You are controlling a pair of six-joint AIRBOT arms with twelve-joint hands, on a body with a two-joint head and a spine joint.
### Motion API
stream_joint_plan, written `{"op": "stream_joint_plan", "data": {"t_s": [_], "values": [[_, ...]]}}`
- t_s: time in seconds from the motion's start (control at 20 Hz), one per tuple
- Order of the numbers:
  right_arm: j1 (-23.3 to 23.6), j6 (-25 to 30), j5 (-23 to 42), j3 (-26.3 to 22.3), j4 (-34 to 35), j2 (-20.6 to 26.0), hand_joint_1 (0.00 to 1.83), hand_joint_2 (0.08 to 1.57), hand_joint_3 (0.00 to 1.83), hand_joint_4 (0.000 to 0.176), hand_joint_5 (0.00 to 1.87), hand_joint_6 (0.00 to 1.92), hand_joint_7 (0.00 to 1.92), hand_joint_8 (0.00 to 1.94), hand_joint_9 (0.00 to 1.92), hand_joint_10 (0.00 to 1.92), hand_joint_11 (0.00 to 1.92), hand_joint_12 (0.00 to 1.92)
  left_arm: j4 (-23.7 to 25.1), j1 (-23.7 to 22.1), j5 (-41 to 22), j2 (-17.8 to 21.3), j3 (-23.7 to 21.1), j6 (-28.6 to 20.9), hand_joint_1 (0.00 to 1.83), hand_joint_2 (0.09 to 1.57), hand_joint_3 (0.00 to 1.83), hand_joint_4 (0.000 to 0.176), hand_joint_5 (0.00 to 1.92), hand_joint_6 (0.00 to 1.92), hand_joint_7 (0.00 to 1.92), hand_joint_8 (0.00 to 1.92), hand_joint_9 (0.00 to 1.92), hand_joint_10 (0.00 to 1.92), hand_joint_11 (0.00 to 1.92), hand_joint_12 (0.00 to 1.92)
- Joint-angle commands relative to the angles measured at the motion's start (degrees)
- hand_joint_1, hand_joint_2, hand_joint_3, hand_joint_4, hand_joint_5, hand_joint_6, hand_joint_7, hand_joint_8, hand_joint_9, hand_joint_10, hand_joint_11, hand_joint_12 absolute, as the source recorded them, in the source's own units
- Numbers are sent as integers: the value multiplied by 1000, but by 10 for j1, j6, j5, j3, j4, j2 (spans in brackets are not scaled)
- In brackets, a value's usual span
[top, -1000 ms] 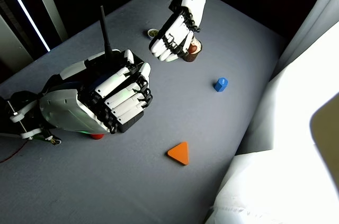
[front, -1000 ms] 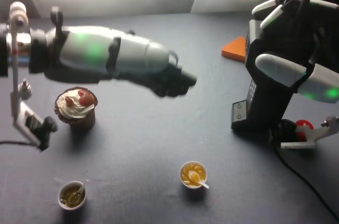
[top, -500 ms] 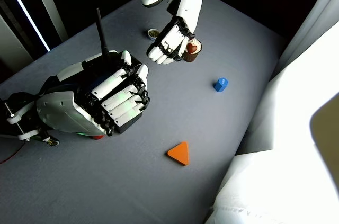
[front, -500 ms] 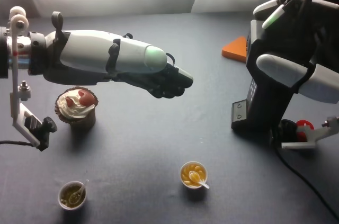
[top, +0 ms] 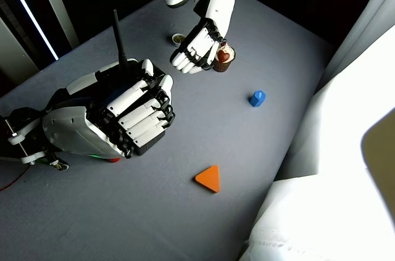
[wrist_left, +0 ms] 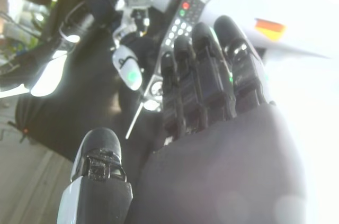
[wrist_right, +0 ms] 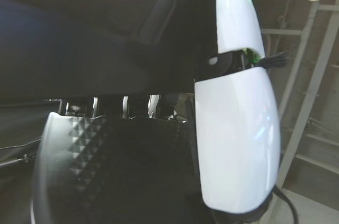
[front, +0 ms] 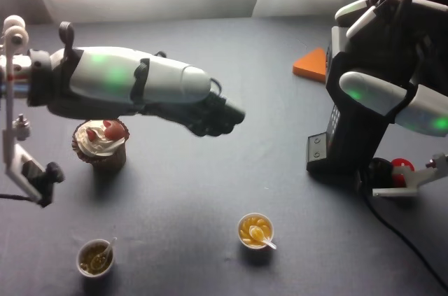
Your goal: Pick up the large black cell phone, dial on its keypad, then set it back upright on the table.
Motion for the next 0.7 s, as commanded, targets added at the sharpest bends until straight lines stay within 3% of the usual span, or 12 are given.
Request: {"op": "stream_joint_plan", "data": {"t_s": [0.0, 0.35, 0.4, 0.45, 0.5, 0.55, 0.6, 0.65], "values": [[0, 9, 70, 2, -3, 7, 1369, 1146, 0, 0, 911, 936, 876, 1135, 871, 1381, 779, 1348, -42, -10, -29, 8, -4, -5, 0, 1184, 0, 0, 408, 4, 429, 4, 361, 4, 9, 820], [0, 9, 70, 4, -5, 6, 1366, 1146, 0, 0, 915, 1045, 851, 1102, 874, 1307, 763, 1281, -41, -12, -29, 13, -4, -5, 0, 1183, 0, 0, 427, 7, 445, 6, 389, 10, 5, 827], [0, 9, 70, 4, -5, 6, 1461, 1136, 0, 0, 856, 1030, 855, 1044, 900, 1173, 805, 1543, -41, -12, -29, 13, -5, -5, 0, 1181, 0, 0, 433, 9, 441, 4, 381, 6, 2, 828], [0, 9, 70, 4, -5, 6, 1472, 1174, 7, 0, 713, 1186, 777, 1157, 822, 1269, 784, 1650, -41, -12, -29, 13, -7, -5, 0, 1185, 0, 0, 438, 9, 455, 9, 396, 11, 8, 831], [0, 9, 70, 4, -5, 6, 1363, 1225, 4, 0, 643, 1355, 738, 1277, 769, 1462, 615, 1453, -41, -13, -29, 12, -7, -5, 0, 1185, 0, 0, 434, 5, 452, 5, 381, 3, 1, 807], [0, 9, 70, 4, -5, 6, 1151, 1256, 0, 3, 671, 1414, 766, 1358, 715, 783, 561, 1326, -41, -13, -29, 11, -8, -5, 0, 1183, 0, 0, 427, 1, 451, 3, 377, 1, 0, 800], [0, 9, 70, 4, -5, 6, 1146, 1231, 0, 0, 614, 699, 650, 720, 678, 651, 458, 1327, -41, -13, -29, 11, -9, -5, 0, 1183, 0, 0, 419, 0, 444, 0, 376, 1, 0, 800], [0, 9, 70, 4, -5, 6, 1152, 1215, 0, 0, 668, 322, 700, 342, 684, 517, 410, 1297, -41, -13, -29, 11, -9, -5, 0, 1190, 3, 0, 409, 0, 437, 0, 378, 1, 0, 802]]}}
